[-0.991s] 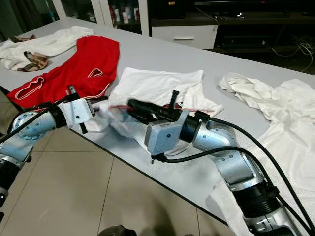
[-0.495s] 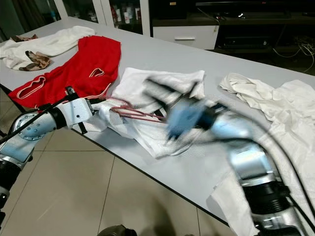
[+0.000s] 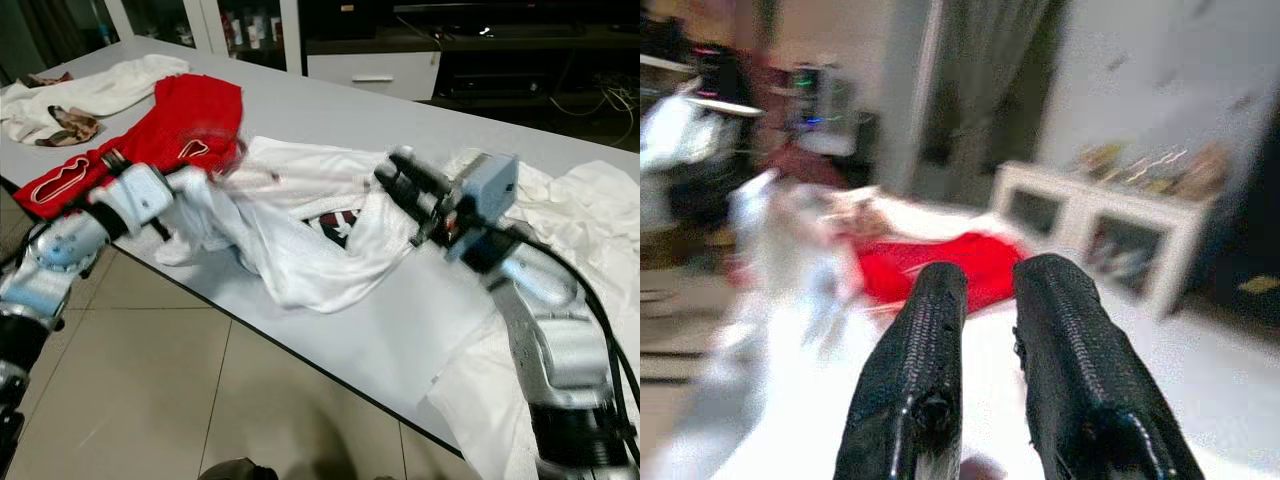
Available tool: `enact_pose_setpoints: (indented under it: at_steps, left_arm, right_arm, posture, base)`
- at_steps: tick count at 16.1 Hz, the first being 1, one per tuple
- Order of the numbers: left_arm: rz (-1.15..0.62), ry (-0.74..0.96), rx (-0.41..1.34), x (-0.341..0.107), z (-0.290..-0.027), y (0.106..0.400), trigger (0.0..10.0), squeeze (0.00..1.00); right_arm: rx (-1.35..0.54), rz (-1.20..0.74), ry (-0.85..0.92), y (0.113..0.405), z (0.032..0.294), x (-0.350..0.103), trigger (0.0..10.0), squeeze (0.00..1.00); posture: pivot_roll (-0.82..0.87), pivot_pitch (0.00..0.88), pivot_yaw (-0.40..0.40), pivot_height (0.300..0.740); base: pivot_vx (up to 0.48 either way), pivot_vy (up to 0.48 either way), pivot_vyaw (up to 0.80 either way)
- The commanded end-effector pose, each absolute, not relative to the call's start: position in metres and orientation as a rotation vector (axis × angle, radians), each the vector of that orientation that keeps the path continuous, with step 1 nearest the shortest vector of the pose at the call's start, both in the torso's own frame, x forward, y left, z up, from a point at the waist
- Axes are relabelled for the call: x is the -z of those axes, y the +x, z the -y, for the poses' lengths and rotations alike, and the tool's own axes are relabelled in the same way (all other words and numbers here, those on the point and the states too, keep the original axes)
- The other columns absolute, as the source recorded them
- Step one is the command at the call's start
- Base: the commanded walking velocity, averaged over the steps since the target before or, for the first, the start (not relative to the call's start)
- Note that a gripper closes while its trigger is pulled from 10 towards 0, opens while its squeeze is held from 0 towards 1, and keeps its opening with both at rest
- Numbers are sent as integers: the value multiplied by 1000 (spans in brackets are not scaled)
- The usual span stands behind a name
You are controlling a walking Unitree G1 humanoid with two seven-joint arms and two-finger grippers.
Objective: Hang hanger
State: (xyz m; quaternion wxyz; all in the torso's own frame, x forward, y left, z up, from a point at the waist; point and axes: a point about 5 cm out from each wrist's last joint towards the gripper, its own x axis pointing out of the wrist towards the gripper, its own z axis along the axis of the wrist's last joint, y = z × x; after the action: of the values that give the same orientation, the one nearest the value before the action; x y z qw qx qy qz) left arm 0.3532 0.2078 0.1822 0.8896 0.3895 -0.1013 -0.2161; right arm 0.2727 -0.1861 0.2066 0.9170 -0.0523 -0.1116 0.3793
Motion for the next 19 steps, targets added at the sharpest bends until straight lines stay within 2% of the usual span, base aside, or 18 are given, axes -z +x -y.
enact_pose_setpoints:
  at_steps: [1, 2, 3, 4, 5, 9, 13, 15, 17, 19]
  left_arm:
    - [232, 791, 393, -191, -214, 356, 0, 0]
    - [233, 789, 393, -190, -214, 356, 0, 0]
    - [232, 789, 393, -190, -214, 356, 0, 0]
    - [233, 782, 389, -189, -213, 356, 0, 0]
    - [235, 777, 388, -188, -213, 356, 0, 0]
    - [255, 756, 417, -185, -196, 358, 0, 0]
    - [271, 737, 453, -180, -184, 355, 0, 0]
    - [278, 725, 473, -177, -176, 354, 0, 0]
    - [282, 721, 485, -177, -172, 354, 0, 0]
    - [288, 722, 485, -179, -172, 355, 0, 0]
  right_arm:
    - [-915, 162, -90, 262, 172, -200, 10000, 0]
    - [-1025, 100, -97, 251, 158, -189, 10000, 71]
    - [-1049, 85, -97, 248, 156, -187, 10000, 122]
    - [-1119, -7, -138, 244, 136, -169, 10000, 106]
    - [-1131, -39, -158, 245, 128, -162, 10000, 86]
    - [-1092, -140, -121, 269, 83, -148, 10000, 39]
    - [-919, -205, -155, 291, 73, -133, 10000, 35]
    - [-899, -215, -143, 295, 61, -132, 10000, 39]
    - [-959, -236, -134, 293, 39, -126, 10000, 43]
    - [-912, -320, -172, 298, 36, -108, 10000, 43]
  posture:
    - [-80, 0, 94, 736]
    - [-77, 0, 94, 736]
    - [-77, 0, 94, 736]
    - [-77, 0, 97, 736]
    - [-72, 0, 98, 736]
    - [-55, 0, 102, 736]
    - [-48, 0, 102, 736]
    - [-52, 0, 105, 736]
    - [-56, 0, 108, 736]
    - [-53, 0, 106, 736]
  base:
    - [0, 0, 0]
    - [0, 0, 0]
    - [0, 0, 0]
    - [0, 0, 0]
    - [0, 0, 0]
    - [0, 0, 0]
    - [0, 0, 0]
    - [0, 0, 0]
    - [0, 0, 0]
    - [0, 0, 0]
